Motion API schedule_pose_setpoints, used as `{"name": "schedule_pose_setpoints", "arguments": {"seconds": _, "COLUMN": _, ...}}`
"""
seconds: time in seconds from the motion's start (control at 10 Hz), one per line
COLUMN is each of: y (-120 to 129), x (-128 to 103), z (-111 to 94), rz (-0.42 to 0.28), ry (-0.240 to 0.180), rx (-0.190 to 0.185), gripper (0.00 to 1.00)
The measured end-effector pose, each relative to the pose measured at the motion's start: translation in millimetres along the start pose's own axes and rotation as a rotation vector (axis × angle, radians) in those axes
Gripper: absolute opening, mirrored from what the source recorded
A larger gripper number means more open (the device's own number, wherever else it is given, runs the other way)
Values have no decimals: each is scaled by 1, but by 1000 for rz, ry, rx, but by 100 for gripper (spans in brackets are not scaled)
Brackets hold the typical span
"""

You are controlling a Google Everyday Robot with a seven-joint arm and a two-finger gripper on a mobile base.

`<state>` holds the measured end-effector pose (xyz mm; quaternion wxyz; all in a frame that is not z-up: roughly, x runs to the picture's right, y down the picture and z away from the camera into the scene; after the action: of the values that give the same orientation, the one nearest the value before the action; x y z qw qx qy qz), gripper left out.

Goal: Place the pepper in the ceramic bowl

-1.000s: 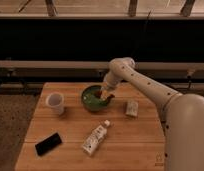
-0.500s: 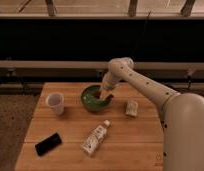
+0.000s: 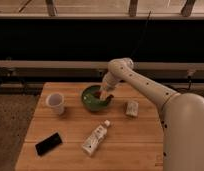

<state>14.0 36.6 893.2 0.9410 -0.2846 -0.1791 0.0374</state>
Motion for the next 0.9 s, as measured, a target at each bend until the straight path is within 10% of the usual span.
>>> {"name": "schedule_pose_setpoints", "arguments": {"seconds": 0.4, "y": 0, "x": 2, "z": 0, "rz": 1, "ry": 2, "rx": 2, "gripper": 27}}
{"name": "schedule_pose_setpoints", "arguments": {"seconds": 0.9, "y": 0, "x": 6, "z": 1, "rz": 3, "ry": 3, "rx": 5, "gripper": 54}}
